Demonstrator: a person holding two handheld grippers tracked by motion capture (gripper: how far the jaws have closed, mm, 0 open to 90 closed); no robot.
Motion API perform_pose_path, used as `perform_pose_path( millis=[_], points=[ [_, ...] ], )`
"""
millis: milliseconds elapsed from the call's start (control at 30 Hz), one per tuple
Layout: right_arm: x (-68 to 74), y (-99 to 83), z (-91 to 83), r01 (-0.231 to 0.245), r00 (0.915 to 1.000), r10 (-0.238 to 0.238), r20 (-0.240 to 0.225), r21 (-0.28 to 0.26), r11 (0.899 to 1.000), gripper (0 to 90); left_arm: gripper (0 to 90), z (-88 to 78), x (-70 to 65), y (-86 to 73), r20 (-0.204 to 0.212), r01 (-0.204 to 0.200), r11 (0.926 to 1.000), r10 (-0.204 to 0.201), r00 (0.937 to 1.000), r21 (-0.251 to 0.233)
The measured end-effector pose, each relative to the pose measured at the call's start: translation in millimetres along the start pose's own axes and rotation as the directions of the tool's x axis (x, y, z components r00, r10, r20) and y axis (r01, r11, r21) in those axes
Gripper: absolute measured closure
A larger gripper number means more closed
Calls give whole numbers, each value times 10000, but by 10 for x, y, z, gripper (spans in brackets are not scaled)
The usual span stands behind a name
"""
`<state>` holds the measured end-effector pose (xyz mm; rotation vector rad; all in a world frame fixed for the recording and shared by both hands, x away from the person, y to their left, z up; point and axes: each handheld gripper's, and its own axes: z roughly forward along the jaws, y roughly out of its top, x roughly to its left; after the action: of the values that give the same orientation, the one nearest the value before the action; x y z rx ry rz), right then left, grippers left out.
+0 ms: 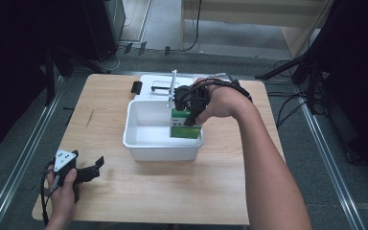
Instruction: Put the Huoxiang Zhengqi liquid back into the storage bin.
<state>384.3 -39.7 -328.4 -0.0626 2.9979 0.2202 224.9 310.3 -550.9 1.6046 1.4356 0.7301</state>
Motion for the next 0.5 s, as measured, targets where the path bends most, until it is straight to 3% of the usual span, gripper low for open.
perform_pose_path(
  millis=[500],
  points=[
    [-47, 25, 394, -6, 9999, 11, -128, 330, 9995, 643, 3, 0, 2, 1, 18, 10, 10000, -10, 10000, -5]
  ],
)
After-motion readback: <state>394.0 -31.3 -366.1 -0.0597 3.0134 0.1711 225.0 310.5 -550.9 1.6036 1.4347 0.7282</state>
